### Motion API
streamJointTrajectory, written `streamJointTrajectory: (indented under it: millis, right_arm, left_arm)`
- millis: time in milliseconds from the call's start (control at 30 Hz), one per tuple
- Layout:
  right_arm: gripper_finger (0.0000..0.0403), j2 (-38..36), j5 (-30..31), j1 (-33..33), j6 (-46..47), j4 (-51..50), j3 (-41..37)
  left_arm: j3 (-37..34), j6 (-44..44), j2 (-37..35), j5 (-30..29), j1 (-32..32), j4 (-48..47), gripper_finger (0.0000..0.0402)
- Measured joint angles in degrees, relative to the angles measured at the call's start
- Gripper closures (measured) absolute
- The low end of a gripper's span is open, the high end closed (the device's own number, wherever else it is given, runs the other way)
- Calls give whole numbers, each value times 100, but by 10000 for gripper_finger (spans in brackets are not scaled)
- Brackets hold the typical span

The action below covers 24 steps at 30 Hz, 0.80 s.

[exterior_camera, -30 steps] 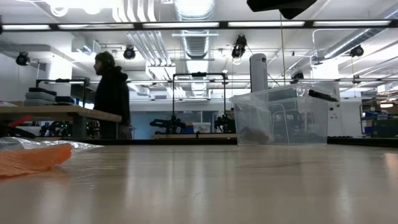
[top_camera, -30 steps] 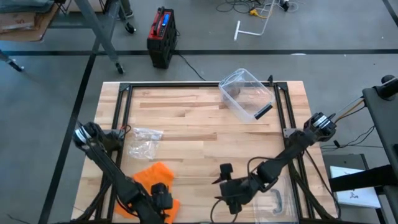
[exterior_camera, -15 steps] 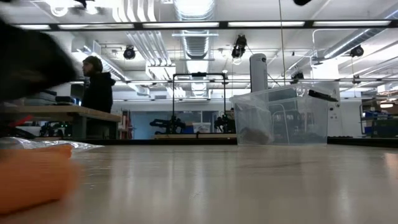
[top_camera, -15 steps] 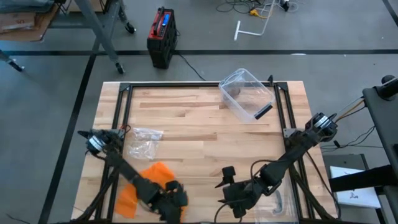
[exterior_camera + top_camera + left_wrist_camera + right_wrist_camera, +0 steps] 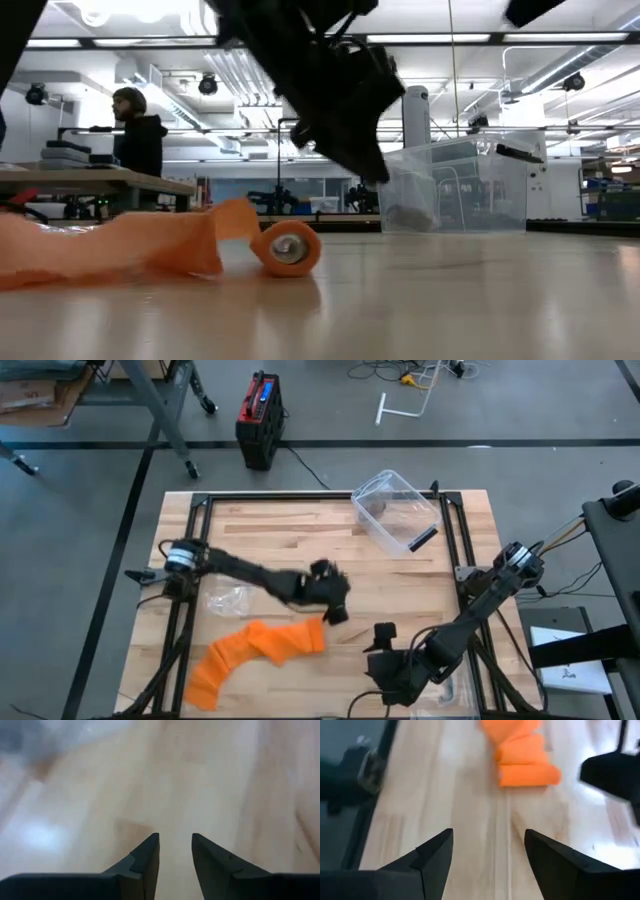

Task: Roll bandage
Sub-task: Roll the orange bandage on the table

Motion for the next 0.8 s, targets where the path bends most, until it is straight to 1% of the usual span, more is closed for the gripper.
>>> streamJointTrajectory:
  millis: [100, 200, 300, 367, 433, 533, 633, 667, 733, 800]
  right_arm:
    - [161, 41, 331, -13, 353, 417, -191]
    - [157, 173, 545, -30, 354, 1132, -457]
    - [156, 381, 1009, -176, 502, 1773, -645]
    - [160, 532, 1360, -326, 754, 2151, -675]
    - [166, 733, 1490, -503, 733, 2547, -684]
    - [174, 1040, 1374, -726, 425, 2991, -655]
    - [180, 1309, 1023, -1030, 73, 3388, -584]
    - [181, 1367, 812, -1137, -119, 3461, -560]
    - [184, 1464, 176, -1373, -600, 3689, -511]
    - [188, 1484, -409, -1616, -981, 3724, -467]
  left_arm:
    - [304, 223, -240, 395, 196, -418, 291]
    - [472, 221, -669, 469, 49, -1175, 290]
    - [411, -263, -1132, 479, -327, -1859, 292]
    - [284, -788, -1400, 443, -713, -2286, 295]
    - [107, -1389, -1631, 380, -1154, -2537, 297]
    - [-275, -2281, -1938, 356, -1858, -2635, 300]
    - [-708, -3237, -2109, 375, -2512, -2593, 304]
    - [-853, -3521, -2140, 384, -2685, -2476, 306]
    - [-1168, -3985, -2172, 374, -2979, -2204, 310]
    - [-1505, -4245, -2141, 361, -3103, -1773, 316]
